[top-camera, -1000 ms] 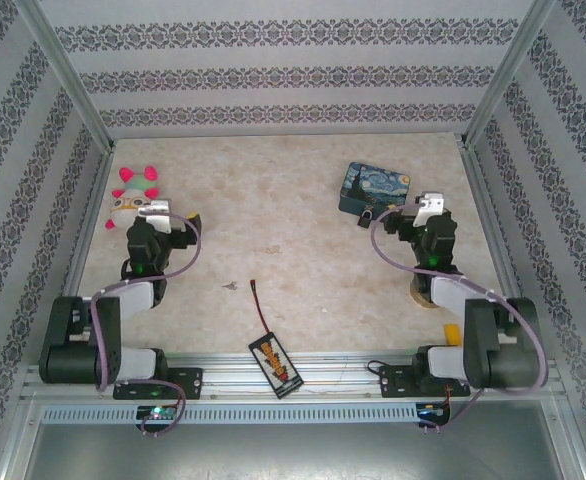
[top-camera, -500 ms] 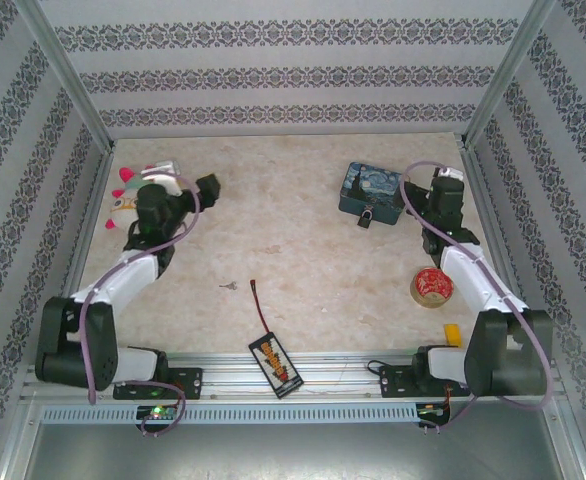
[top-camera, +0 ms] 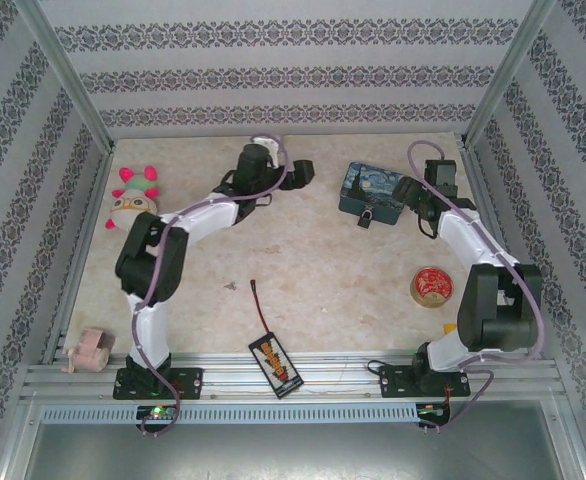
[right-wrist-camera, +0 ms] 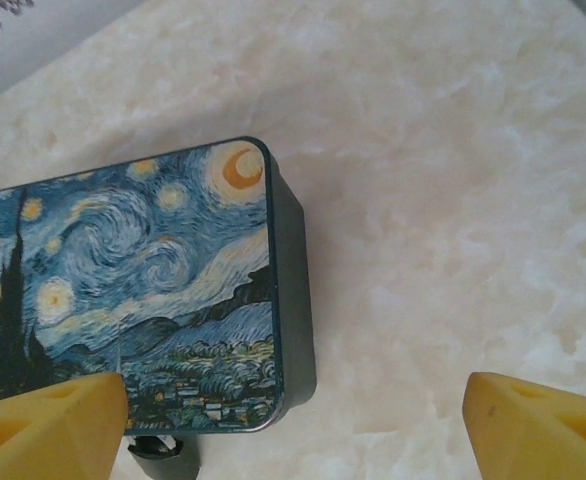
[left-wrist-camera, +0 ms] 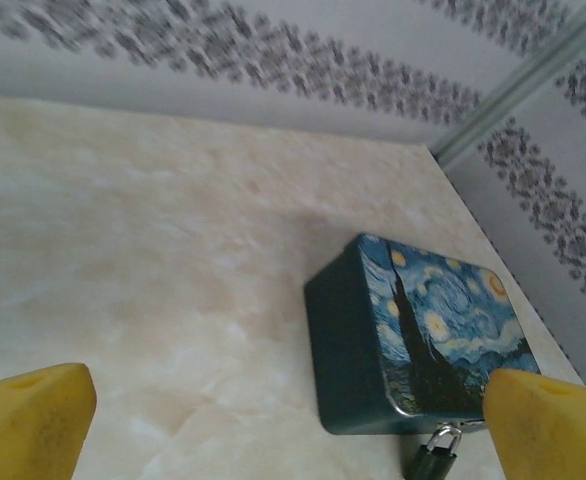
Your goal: Unlock a padlock with a key
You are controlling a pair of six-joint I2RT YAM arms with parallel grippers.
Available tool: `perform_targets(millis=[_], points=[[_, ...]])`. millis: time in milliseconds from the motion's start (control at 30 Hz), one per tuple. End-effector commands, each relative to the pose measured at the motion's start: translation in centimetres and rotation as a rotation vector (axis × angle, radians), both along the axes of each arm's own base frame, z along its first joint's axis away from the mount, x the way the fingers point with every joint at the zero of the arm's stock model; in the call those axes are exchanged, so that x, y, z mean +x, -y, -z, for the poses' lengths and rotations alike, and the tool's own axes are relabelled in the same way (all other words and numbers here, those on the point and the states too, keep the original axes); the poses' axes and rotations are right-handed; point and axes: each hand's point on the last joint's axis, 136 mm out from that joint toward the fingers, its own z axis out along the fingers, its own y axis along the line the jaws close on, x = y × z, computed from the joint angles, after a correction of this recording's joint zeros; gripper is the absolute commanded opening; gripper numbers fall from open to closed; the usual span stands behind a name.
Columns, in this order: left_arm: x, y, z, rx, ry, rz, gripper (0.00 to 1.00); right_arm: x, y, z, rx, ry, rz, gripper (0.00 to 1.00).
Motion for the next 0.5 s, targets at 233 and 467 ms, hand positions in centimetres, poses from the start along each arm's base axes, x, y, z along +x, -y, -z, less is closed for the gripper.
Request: perform_targets(millis=[233,467], points=[[0.8,8.6,4.0,-0.011,-0.131,0.176,0.82,2.9,-2.1,2.5,0.129,-0.076,-0.079,0.71],[1.0,12.1,6.5,0.032,-0.173,0.241,0.69,4.3,-2.9,4.6,0.166,-0.125,-0.113,0.67]])
